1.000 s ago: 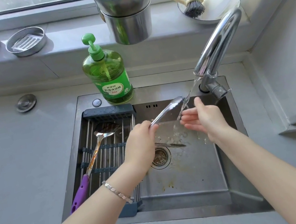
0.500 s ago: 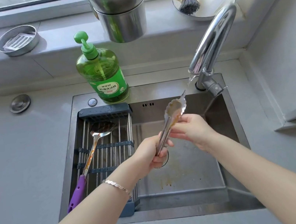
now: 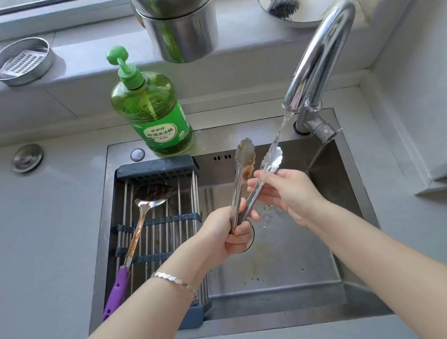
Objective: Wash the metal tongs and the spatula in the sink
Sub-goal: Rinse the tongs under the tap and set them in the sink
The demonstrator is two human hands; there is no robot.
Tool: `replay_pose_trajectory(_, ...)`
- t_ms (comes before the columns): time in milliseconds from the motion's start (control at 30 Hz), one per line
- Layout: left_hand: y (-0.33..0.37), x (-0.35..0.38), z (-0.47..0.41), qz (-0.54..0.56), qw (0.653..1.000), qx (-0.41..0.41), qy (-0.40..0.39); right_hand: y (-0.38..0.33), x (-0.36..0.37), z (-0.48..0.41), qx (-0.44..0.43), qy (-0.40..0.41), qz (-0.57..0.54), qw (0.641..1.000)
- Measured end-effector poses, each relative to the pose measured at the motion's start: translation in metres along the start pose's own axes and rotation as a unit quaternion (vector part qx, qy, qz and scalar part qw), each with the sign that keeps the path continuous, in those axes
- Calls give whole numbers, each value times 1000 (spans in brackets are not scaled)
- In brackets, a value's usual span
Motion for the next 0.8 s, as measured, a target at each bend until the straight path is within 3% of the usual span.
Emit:
replay_pose_trajectory(167, 8, 3, 2, -1, 1000, 11, 4, 10, 11, 8, -41, -34, 172, 984)
replay_pose_trajectory(367, 3, 5, 3, 18, 1000, -23, -3, -5, -4, -1, -19, 28, 78, 996)
replay_pose_trajectory(467, 0, 4, 4, 19, 999, -44, 10, 2, 0, 3, 9, 19, 95, 995)
replay_pose_trajectory(567, -12, -6, 8, 0, 994, -86, 62, 16, -8, 10, 74, 18, 226, 971)
replay_pose_trajectory(633, -21, -19, 12, -19, 987, -103, 119, 6, -21, 9, 11, 80, 301, 950)
replay_pose_trajectory(700, -30, -27, 15, -26, 980, -114, 161, -4, -20, 13, -53, 92, 227, 968)
replay_pose_trajectory(800, -35, -31, 17, -5, 971, -121, 204, -3, 8, 19, -49, -30, 14, 998)
Point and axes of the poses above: each hand's wrist, its own z-axis away from the middle knuckle, its own x-axis out of the palm, y = z × x, the point moved 8 cm from there along -z, towards the middle knuckle, and after that the axes turned 3 degrees about -z, right-handed, at the moved point
